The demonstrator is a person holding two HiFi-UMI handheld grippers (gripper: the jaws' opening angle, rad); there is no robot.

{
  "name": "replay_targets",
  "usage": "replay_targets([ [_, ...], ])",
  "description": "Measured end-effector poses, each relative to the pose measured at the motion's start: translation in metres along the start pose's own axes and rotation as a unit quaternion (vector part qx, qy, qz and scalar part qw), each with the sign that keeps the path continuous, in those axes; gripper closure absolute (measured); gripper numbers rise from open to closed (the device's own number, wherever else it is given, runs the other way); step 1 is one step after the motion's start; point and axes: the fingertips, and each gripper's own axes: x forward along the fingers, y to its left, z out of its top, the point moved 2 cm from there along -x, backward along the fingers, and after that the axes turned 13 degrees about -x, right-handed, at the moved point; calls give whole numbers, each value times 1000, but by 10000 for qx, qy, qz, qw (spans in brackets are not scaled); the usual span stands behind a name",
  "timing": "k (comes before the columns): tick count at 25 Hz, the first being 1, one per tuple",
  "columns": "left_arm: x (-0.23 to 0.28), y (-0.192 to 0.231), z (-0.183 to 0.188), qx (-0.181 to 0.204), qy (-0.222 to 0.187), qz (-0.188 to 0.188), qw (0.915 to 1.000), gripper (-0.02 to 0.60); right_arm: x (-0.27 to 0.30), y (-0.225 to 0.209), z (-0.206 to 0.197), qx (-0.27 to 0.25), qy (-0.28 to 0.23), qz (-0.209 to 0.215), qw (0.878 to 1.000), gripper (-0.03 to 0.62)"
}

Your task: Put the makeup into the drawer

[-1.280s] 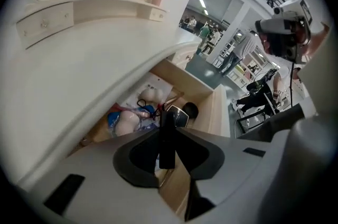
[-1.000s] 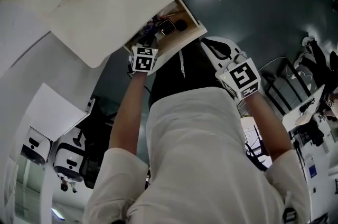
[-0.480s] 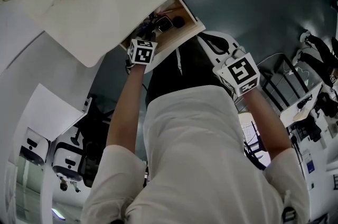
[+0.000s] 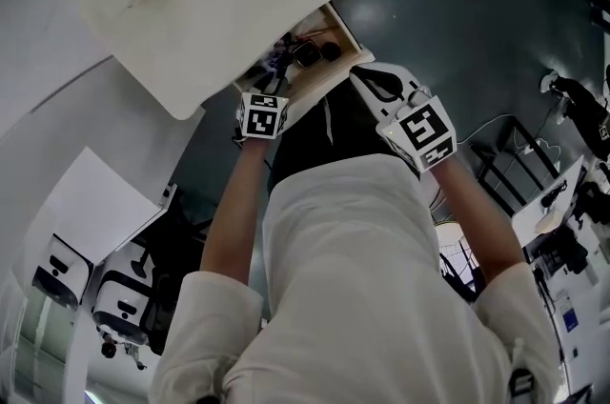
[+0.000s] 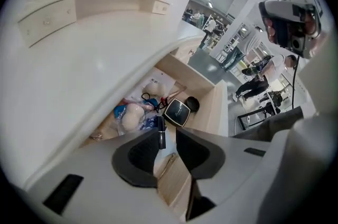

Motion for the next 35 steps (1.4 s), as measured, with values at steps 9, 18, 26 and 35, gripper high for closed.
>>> replay_targets([
  [9,-50,-3,-4,-140,-396,-77,9991,485,-22,19,23,-432,-96,-249,9987,565],
  [18,-112,-1,-1,-389,-1260,-119,9912,528,-45,35,43,-744,-354,-560,9950,565],
  [26,-166,-19,-8,-373,-1961,-275,9795,554,-70,52,57,-936,-609,-860,9900,565],
  [35,-237,-36,-1,-561,-2988,-251,9523,565,-101,45,62,-1194,-771,-1017,9846,565],
])
